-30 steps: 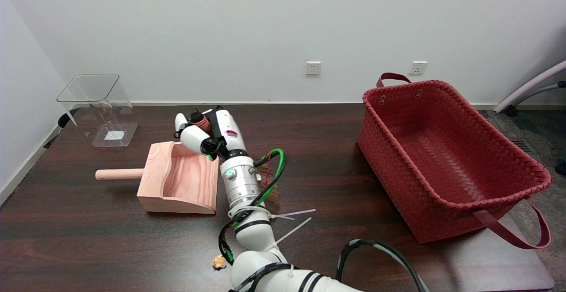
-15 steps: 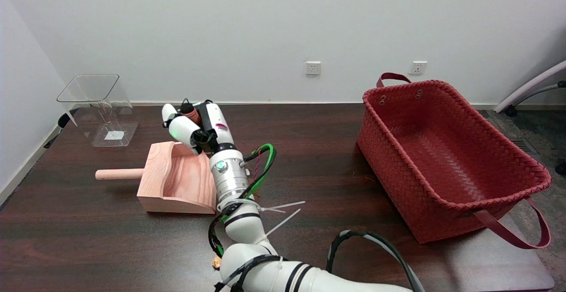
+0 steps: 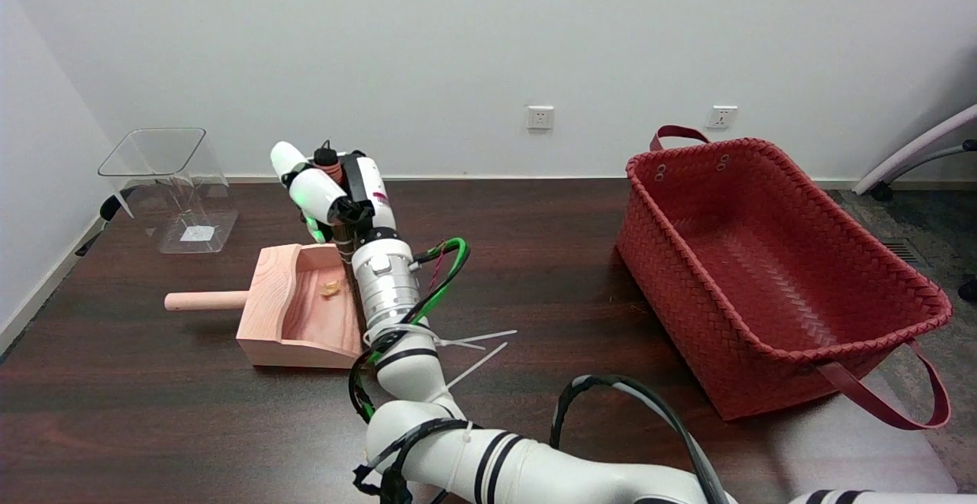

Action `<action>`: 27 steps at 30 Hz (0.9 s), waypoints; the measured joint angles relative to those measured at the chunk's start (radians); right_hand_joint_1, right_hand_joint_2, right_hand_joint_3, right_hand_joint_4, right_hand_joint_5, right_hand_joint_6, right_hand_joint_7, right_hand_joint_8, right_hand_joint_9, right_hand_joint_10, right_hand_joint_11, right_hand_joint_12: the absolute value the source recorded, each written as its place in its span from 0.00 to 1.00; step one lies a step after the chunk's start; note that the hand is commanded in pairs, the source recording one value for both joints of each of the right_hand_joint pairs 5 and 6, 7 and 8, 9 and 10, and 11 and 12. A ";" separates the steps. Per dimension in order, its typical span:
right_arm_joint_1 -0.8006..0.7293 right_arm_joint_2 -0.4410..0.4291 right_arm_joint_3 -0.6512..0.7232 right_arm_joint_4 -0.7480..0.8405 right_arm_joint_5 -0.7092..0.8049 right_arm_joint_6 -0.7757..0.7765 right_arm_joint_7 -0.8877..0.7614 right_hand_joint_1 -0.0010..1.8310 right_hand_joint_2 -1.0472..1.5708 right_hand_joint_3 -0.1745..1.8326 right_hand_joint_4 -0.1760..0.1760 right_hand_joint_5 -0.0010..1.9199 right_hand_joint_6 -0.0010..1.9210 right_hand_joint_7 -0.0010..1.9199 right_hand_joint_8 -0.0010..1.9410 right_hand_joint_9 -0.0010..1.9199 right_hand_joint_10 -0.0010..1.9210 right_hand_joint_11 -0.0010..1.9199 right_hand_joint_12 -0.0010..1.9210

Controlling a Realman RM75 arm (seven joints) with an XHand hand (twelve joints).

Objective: Sweep the paper balls into the dustpan.

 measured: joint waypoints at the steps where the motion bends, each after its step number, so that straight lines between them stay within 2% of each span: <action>1: 0.004 -0.002 0.000 -0.004 0.001 0.003 0.017 0.33 1.00 0.22 0.50 1.00 1.00 1.00 0.99 1.00 1.00 1.00 1.00; 7: 0.021 -0.010 0.003 -0.023 0.003 0.041 0.103 0.36 1.00 0.15 0.50 1.00 1.00 1.00 0.99 1.00 1.00 1.00 1.00; 13: 0.025 -0.008 0.004 -0.003 -0.007 0.084 0.104 0.41 1.00 0.11 0.50 1.00 1.00 1.00 0.99 1.00 1.00 1.00 1.00; 18: 0.013 0.001 0.005 0.061 -0.020 0.105 0.027 0.43 1.00 0.16 0.50 1.00 1.00 1.00 0.99 1.00 1.00 1.00 1.00; 27: -0.029 0.038 0.006 0.217 -0.036 0.126 -0.214 0.42 1.00 0.23 0.50 1.00 1.00 1.00 0.99 1.00 1.00 1.00 1.00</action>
